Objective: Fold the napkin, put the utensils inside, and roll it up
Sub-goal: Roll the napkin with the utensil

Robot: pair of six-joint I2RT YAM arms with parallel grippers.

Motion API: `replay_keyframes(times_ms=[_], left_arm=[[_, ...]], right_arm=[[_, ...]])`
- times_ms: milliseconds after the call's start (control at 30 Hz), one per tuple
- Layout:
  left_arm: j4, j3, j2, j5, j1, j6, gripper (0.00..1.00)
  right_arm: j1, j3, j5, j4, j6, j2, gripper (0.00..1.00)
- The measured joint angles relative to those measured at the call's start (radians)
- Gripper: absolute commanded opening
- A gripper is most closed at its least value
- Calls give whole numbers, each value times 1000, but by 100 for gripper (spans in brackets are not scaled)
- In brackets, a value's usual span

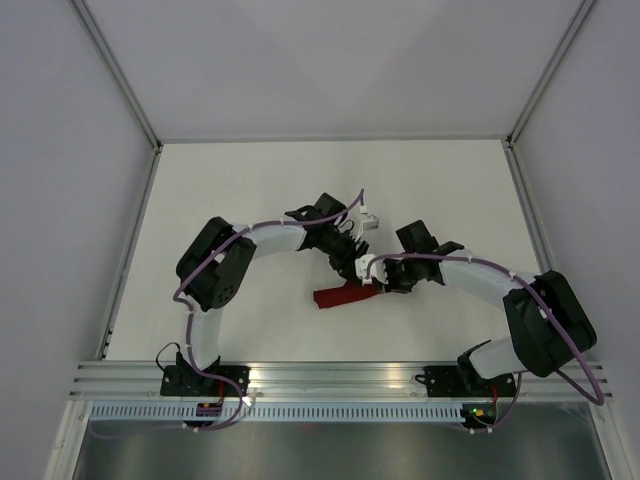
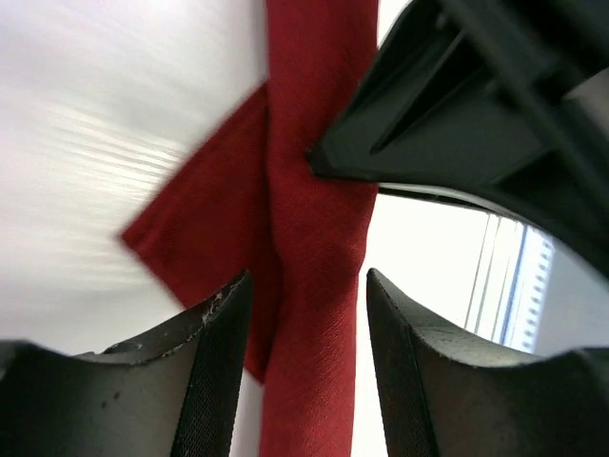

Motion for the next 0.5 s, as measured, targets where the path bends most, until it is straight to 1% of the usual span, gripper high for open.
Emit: replay_keyframes(times_ms=[100, 167, 333, 500], left_arm=[[32, -19, -57, -58, 11, -9, 57], [74, -61, -113, -109, 24, -22, 57], [193, -212, -275, -261, 64, -76, 57], [328, -381, -433, -422, 76, -110, 57]], right_arm=[[-6, 71, -14, -83, -16, 58, 31], [-14, 130, -31, -144, -24, 112, 32], [-34, 302, -76, -322, -49, 265, 32], [-51, 510, -110, -549, -80, 445, 32]])
